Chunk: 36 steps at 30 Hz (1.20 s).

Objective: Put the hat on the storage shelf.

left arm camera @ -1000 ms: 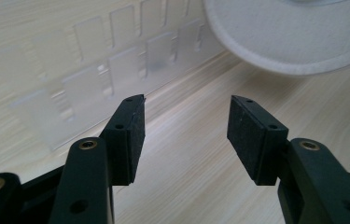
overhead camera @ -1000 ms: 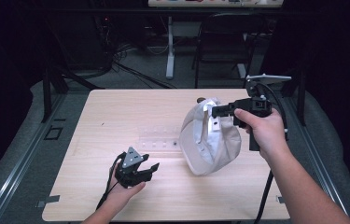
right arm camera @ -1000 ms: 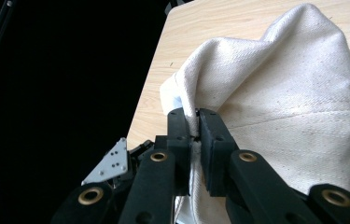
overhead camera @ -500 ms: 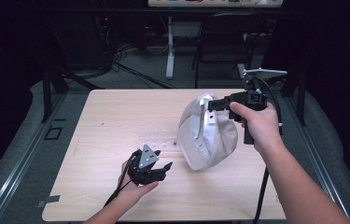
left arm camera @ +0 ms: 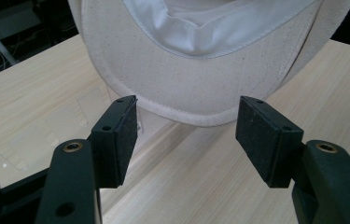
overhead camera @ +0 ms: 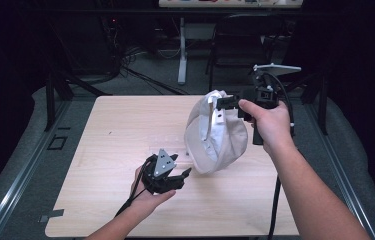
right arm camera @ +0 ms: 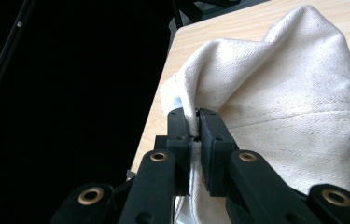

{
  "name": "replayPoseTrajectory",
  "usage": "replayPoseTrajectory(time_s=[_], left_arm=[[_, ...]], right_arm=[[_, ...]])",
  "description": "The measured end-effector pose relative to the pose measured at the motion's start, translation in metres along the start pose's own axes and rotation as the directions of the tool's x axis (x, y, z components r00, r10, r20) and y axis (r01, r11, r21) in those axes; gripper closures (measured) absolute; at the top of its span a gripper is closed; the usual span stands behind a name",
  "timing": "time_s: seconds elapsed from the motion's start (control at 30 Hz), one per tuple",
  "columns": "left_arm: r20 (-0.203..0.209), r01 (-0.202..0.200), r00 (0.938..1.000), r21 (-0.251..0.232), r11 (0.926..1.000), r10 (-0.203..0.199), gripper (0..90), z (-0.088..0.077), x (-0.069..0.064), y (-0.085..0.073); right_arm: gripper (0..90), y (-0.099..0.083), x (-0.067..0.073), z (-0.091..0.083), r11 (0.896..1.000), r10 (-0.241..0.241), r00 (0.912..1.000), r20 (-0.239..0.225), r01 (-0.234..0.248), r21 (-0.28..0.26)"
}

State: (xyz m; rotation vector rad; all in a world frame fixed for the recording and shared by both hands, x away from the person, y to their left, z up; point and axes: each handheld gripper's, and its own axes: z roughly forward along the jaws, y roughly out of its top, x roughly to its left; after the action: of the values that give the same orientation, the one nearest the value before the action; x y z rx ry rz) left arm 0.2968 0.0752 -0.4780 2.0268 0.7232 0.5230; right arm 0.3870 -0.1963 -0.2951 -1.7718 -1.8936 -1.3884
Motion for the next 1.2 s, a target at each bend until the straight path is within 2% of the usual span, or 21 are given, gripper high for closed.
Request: replayPoseTrajectory(time_s=[0.13, 0.2, 0.27, 0.33, 0.37, 0.47, 0.53, 0.57, 0.6, 0.67, 0.77, 0.8, 0.9, 1.0, 1.17, 1.2], left_arm=[[0.015, -0.003, 0.9999, -0.004, 1.0, 0.003, 39.5, 0.004, -0.004, 0.001], [0.042, -0.008, 0.9991, -0.009, 0.9999, 0.008, 40.2, 0.007, -0.009, 0.001], [0.045, -0.035, 0.9984, -0.012, 0.9993, 0.035, 42.1, 0.012, -0.017, 0.003], [0.03, -0.06, 0.9977, -0.008, 0.9982, 0.06, 43.8, 0.017, -0.022, 0.005], [0.03, -0.06, 0.9977, -0.008, 0.9982, 0.06, 43.9, 0.017, -0.022, 0.005], [-0.004, -0.105, 0.9944, 0.043, 0.9935, 0.105, 44.7, 0.031, -0.029, 0.008], [-0.034, -0.118, 0.9921, 0.061, 0.9911, 0.12, 45.6, 0.037, -0.03, 0.009], [-0.034, -0.118, 0.9921, 0.061, 0.9911, 0.12, 45.8, 0.037, -0.03, 0.009], [-0.052, -0.125, 0.9903, 0.073, 0.9895, 0.129, 45.8, 0.041, -0.03, 0.01], [-0.065, -0.115, 0.9905, 0.083, 0.9898, 0.121, 49.0, 0.045, -0.03, 0.01], [-0.103, -0.113, 0.9868, 0.117, 0.9867, 0.125, 53.3, 0.049, -0.029, 0.009], [-0.115, -0.112, 0.9852, 0.135, 0.9845, 0.128, 60.7, 0.05, -0.027, 0.008], [-0.12, -0.115, 0.9837, 0.148, 0.9823, 0.134, 70.9, 0.05, -0.025, 0.007], [-0.11, -0.125, 0.9837, 0.148, 0.9811, 0.142, 75.1, 0.048, -0.021, 0.006], [-0.094, -0.118, 0.9869, 0.134, 0.9839, 0.131, 78.7, 0.044, -0.009, 0.006], [-0.086, -0.102, 0.9899, 0.125, 0.987, 0.113, 80.8, 0.043, -0.006, 0.006]], right_arm=[[83.6, 0.003, 0.003, 0.001, 1.0, 0.005, 1.0, 0.004, -0.005, -0.011], [83.5, 0.004, 0.004, 0.002, 1.0, 0.007, 1.0, 0.005, -0.007, -0.014], [83.6, 0.006, 0.005, 0.006, 1.0, 0.009, 0.9999, 0.009, -0.009, -0.021], [83.5, 0.008, 0.005, 0.008, 1.0, 0.013, 0.9999, 0.008, -0.013, -0.02], [83.6, 0.009, 0.005, 0.009, 1.0, 0.016, 0.9999, 0.006, -0.016, -0.023], [83.5, 0.011, 0.005, 0.013, 0.999, 0.026, 0.9997, 0.003, -0.026, -0.024], [83.5, 0.012, 0.005, 0.015, 0.999, 0.029, 0.9996, 0.003, -0.029, -0.031], [83.5, 0.012, 0.005, 0.015, 0.999, 0.029, 0.9996, 0.003, -0.029, -0.031], [83.5, 0.012, 0.006, 0.015, 0.999, 0.031, 0.9995, 0.002, -0.031, -0.028], [83.5, 0.013, 0.009, 0.017, 0.999, 0.029, 0.9996, -0.004, -0.029, -0.03], [83.5, 0.013, 0.01, 0.019, 0.999, 0.025, 0.9997, -0.006, -0.026, -0.028], [83.5, 0.012, 0.011, 0.021, 1.0, 0.021, 0.9998, -0.005, -0.021, -0.021], [83.5, 0.012, 0.011, 0.023, 0.999, 0.027, 0.9996, -0.008, -0.027, -0.021], [83.5, 0.012, 0.011, 0.024, 0.999, 0.027, 0.9996, -0.006, -0.027, -0.023], [83.5, 0.012, 0.013, 0.024, 1.0, 0.022, 0.9997, -0.004, -0.022, -0.02], [83.5, 0.012, 0.014, 0.025, 1.0, 0.019, 0.9998, -0.003, -0.019, -0.017]])
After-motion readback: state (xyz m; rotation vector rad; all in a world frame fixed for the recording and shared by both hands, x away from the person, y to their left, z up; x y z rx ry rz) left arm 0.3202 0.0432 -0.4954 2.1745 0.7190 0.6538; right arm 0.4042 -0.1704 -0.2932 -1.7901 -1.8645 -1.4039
